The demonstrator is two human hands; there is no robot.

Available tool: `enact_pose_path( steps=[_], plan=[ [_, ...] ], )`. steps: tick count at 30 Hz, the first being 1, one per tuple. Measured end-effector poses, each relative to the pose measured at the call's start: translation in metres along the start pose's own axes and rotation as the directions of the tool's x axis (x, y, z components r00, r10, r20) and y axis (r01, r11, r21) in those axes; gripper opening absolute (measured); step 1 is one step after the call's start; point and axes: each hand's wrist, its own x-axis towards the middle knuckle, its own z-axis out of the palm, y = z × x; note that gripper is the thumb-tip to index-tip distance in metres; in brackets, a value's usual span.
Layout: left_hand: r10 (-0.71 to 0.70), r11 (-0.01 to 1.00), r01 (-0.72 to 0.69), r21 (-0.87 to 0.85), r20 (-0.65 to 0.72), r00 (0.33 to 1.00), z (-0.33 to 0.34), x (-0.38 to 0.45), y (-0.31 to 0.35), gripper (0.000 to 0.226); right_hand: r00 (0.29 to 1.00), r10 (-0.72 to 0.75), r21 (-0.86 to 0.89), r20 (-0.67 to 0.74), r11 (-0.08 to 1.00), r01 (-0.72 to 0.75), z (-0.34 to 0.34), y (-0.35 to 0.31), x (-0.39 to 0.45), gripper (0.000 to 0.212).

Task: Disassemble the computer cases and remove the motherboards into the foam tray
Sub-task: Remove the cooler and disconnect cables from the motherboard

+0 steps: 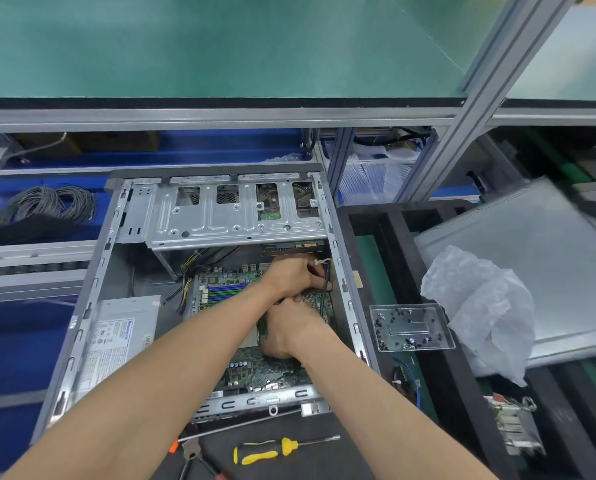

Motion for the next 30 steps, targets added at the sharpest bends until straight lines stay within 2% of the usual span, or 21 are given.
enact_pose_path(
  steps=[2, 6, 9, 14, 19, 26, 30],
  plan=[
    [-0.004, 1.000, 0.004, -0.015, -0.009, 1.000, 0.001, 0.001, -0.001, 0.020, 1.000, 0.001, 0.005, -0.004, 1.000, -0.001, 0.000, 0.001, 0.000, 0.059],
    [-0.015, 0.987, 0.010, -0.158, -0.031, 0.999, 0.006, 0.003, -0.005, 0.020, 1.000, 0.006, 0.005, -0.002, 1.000, -0.006, 0.001, 0.001, 0.000, 0.059],
    [-0.006, 0.981, 0.005, -0.193, -0.003, 1.000, 0.006, 0.004, -0.004, 0.018, 1.000, 0.011, -0.004, 0.012, 1.000, -0.011, 0.000, 0.001, 0.000, 0.059],
    [0.001, 0.999, 0.002, -0.046, 0.055, 0.998, 0.004, 0.006, 0.000, 0.026, 1.000, -0.003, 0.002, 0.013, 1.000, 0.003, 0.000, 0.000, 0.000, 0.048],
    [0.035, 0.990, -0.040, 0.136, 0.038, 0.999, 0.006, 0.004, 0.006, 0.027, 0.999, -0.051, -0.054, 0.012, 0.997, 0.051, 0.002, 0.000, 0.002, 0.041],
    [0.064, 0.994, -0.066, 0.087, 0.027, 0.998, 0.006, 0.005, 0.003, 0.027, 0.999, -0.043, -0.053, 0.000, 0.998, 0.043, 0.002, 0.000, 0.002, 0.039],
    [0.074, 0.989, -0.072, 0.132, -0.009, 0.997, 0.008, 0.004, 0.005, 0.029, 0.999, -0.041, -0.069, 0.017, 0.997, 0.042, 0.001, 0.000, 0.003, 0.040]
  ],
)
